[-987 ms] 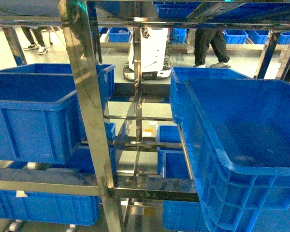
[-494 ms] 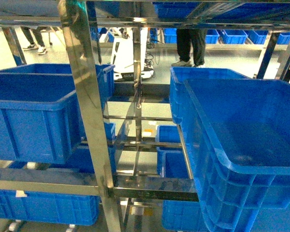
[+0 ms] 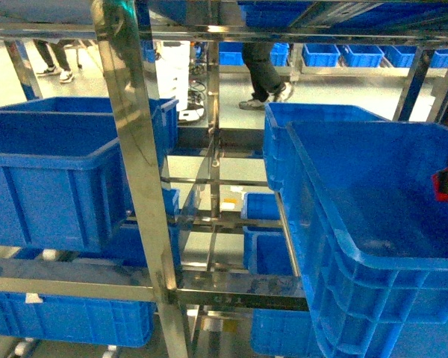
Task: Pick red block from blue box to shelf
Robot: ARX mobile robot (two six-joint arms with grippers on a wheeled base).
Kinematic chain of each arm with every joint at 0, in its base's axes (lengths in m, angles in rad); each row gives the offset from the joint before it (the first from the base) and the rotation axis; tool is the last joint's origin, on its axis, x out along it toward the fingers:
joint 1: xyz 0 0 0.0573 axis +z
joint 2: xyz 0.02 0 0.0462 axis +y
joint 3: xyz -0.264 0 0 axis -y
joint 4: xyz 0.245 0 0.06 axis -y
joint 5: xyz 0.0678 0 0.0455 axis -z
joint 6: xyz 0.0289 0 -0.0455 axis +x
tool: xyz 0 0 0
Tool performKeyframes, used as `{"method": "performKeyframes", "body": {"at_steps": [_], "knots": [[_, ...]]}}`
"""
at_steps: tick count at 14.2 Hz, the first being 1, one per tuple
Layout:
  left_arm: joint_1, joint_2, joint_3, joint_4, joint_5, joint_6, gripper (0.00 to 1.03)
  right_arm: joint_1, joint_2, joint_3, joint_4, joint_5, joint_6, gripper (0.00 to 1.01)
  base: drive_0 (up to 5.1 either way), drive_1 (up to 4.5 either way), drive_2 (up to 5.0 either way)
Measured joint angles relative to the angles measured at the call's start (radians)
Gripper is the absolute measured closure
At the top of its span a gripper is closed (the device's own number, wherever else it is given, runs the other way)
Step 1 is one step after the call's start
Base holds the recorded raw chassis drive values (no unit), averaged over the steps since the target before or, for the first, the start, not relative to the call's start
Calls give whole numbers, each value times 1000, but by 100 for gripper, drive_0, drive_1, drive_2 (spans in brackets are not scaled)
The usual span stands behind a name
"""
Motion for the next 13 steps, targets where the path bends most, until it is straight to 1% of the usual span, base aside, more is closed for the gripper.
{"method": "performKeyframes", "body": {"at_steps": [1,2,3,4,5,6,7,10,11,12,13], "knots": [[0,0,0,0,0,0,5,8,63,14,57,14,-2,39,0,0,0],[0,0,0,0,0,0,5,8,57,-3,105,22,-3,27,0,0,0],[0,0,0,0,0,0,5,9,-3,-50,150,27,-4,14,0,0,0],[0,0,0,0,0,0,5,15,-84,-115,197,28,-16,2,0,0,0],[0,0,0,0,0,0,5,22,-172,-200,224,25,-16,4,0,0,0],[0,0,0,0,0,0,5,34,-237,-312,364,21,-12,12,0,0,0],[0,0,0,0,0,0,5,32,-292,-380,433,17,-10,25,0,0,0],[0,0,0,0,0,0,5,3,-453,-470,354,-9,1,64,0,0,0],[0,0,0,0,-2,0,5,-62,-539,-500,305,-67,4,82,0,0,0],[0,0,0,0,0,0,5,-70,-616,-523,255,-71,4,99,0,0,0],[0,0,0,0,0,0,5,-69,-702,-548,187,-74,5,100,0,0,0]]}}
